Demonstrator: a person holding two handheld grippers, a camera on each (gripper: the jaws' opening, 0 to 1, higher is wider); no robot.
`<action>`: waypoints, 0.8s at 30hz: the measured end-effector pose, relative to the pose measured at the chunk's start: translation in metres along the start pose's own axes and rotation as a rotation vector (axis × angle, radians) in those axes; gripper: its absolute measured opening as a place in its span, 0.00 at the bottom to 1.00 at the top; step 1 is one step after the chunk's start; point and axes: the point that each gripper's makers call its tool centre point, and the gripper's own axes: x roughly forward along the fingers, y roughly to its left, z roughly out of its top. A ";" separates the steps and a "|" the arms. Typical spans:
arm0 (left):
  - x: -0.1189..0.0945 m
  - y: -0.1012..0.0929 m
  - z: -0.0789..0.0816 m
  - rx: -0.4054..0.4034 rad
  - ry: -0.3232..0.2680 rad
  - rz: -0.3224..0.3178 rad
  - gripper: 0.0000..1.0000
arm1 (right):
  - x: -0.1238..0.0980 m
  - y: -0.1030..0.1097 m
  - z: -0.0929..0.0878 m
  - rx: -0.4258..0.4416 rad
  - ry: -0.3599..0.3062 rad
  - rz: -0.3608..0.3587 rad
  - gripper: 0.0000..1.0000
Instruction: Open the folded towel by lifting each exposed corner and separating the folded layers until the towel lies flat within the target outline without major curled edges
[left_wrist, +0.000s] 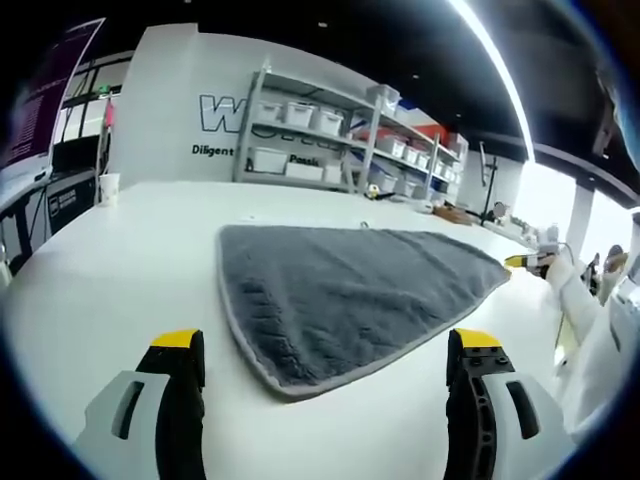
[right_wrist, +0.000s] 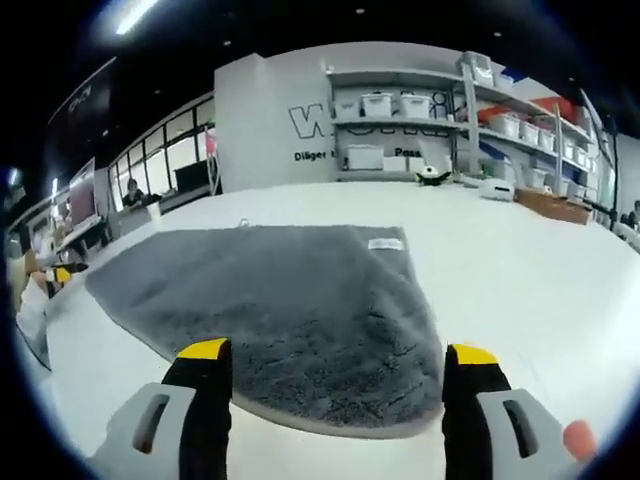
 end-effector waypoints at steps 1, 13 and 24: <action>0.000 0.000 0.000 0.002 0.000 -0.001 0.99 | 0.002 0.000 0.004 -0.009 -0.001 0.006 0.88; 0.000 0.000 -0.001 0.024 0.011 -0.001 0.99 | 0.033 0.001 0.044 -0.133 0.042 0.070 0.99; 0.000 0.006 0.000 0.034 0.013 0.007 0.99 | 0.074 -0.016 0.076 -0.204 0.044 0.126 0.99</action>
